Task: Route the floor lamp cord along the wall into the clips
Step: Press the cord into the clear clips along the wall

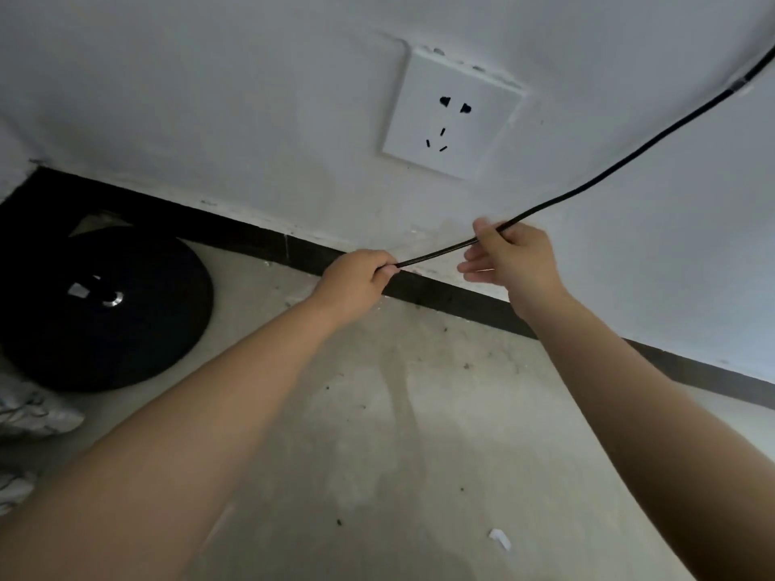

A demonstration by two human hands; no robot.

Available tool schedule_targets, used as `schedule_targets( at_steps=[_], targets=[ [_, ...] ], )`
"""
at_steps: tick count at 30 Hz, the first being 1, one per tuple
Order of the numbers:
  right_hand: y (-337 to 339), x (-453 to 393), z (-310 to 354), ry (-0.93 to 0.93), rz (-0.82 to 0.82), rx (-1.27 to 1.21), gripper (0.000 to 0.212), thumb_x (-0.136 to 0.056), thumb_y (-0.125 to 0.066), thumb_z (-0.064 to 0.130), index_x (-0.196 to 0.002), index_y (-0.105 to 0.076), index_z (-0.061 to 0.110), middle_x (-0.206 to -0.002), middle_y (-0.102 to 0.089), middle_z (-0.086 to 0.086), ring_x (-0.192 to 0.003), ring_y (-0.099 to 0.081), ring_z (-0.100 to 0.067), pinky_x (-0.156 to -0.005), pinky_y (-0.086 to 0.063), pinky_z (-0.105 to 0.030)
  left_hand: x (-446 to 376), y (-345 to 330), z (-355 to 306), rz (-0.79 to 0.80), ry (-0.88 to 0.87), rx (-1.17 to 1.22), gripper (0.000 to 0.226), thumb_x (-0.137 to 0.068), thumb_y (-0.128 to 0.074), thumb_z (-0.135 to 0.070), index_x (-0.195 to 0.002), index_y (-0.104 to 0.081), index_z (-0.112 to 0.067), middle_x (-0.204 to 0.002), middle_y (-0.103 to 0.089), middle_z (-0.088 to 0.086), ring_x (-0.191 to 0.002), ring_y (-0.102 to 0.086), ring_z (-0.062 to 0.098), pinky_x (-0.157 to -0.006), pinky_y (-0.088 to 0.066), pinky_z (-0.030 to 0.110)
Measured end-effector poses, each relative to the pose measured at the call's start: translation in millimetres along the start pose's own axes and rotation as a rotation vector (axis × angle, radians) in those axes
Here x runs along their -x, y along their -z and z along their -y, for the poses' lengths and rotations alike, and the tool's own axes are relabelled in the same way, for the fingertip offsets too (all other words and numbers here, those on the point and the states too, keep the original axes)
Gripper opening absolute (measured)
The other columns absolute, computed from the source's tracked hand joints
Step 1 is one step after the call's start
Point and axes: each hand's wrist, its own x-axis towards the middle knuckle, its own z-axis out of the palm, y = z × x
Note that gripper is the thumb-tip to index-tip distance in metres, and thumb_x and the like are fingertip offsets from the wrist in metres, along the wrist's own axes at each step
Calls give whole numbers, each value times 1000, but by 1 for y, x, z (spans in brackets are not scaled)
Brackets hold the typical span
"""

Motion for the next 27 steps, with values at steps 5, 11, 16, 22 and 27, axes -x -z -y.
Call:
schedule_targets(
  at_steps=[5, 11, 16, 22, 27],
  targets=[
    [-27, -12, -20, 74, 40, 62, 14, -88, -54, 19, -84, -60, 6, -59, -57, -4, -37, -57, -2, -39, -49, -12, -3, 1, 8, -56, -2, -165, 17, -91, -51, -11, -95, -65, -2, -94, -67, 22, -92, -58, 36, -79, -45, 38],
    [-40, -24, -34, 127, -104, 158, 36, -87, -54, 29, -52, -51, 18, -49, -52, -2, -30, -49, -2, -35, -43, -12, -9, 11, 8, -120, -39, -239, 22, -92, -50, -17, -81, -63, -2, -71, -58, 15, -76, -56, 34, -60, -36, 31],
    [-47, -27, -42, 144, -219, 315, 51, -88, -50, 35, -65, -56, -10, -46, -48, -7, -39, -49, -21, -59, -50, -41, -28, 2, -8, -200, -46, -324, 27, -93, -45, -13, -83, -64, 3, -77, -57, 19, -81, -54, 33, -59, -32, 31],
    [-50, -25, -50, 7, -182, 44, 37, -90, -49, 27, -55, -50, 15, -53, -52, -2, -27, -49, 0, -33, -46, -13, -36, -15, -3, -172, 2, -286, 23, -93, -45, -10, -92, -65, 3, -79, -56, 20, -77, -52, 31, -61, -32, 30],
    [-46, -16, -52, 4, -119, -39, 31, -91, -47, 23, -63, -53, 12, -57, -54, -3, -33, -54, 0, -36, -49, -12, -31, -23, 4, -212, 76, -272, 22, -92, -47, -14, -92, -65, -1, -87, -63, 20, -85, -55, 33, -63, -31, 31]
  ],
)
